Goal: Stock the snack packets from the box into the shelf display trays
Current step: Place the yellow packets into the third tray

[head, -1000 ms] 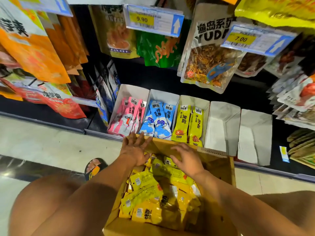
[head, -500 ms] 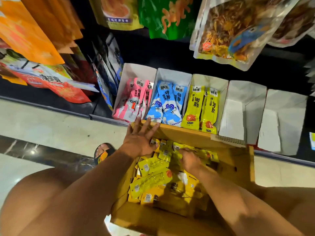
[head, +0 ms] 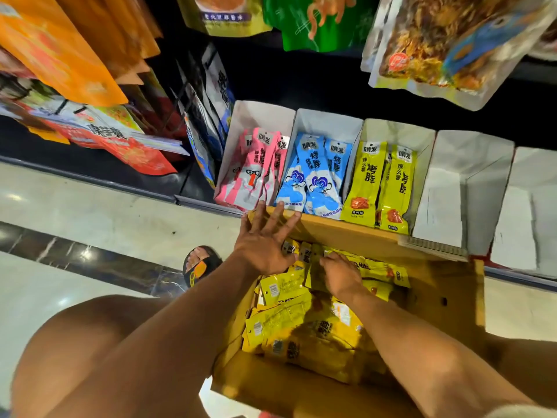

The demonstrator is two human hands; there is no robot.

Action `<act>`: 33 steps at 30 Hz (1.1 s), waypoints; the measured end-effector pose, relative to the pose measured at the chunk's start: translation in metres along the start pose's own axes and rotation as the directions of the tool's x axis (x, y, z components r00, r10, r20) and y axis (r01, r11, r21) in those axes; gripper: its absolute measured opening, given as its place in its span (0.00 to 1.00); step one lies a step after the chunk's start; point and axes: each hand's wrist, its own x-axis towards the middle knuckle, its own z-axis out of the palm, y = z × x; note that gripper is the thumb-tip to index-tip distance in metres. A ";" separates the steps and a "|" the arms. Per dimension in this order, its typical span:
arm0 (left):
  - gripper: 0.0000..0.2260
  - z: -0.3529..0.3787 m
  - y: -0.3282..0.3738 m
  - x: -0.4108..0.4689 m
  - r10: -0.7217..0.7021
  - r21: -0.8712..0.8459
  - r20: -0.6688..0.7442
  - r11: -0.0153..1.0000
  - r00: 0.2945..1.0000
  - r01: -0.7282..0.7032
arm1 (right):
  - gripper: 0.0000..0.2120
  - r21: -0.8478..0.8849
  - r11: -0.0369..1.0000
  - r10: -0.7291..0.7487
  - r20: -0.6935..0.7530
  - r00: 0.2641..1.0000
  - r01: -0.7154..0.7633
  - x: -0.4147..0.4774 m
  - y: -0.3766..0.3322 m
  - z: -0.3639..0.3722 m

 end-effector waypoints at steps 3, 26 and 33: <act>0.41 0.000 0.001 -0.001 0.001 0.003 0.003 1.000 1.000 -0.001 | 0.24 -0.047 0.999 0.012 0.020 1.000 -0.011 -0.005 0.000 0.002; 0.35 -0.011 0.007 -0.004 -0.055 -0.061 0.073 0.996 0.996 0.060 | 0.11 0.215 0.977 0.041 -0.170 0.985 -0.004 -0.046 0.024 -0.040; 0.35 -0.044 0.016 -0.010 -0.081 -0.253 0.116 0.961 0.990 0.109 | 0.09 0.523 0.848 0.076 -0.292 0.953 0.093 -0.080 0.025 -0.110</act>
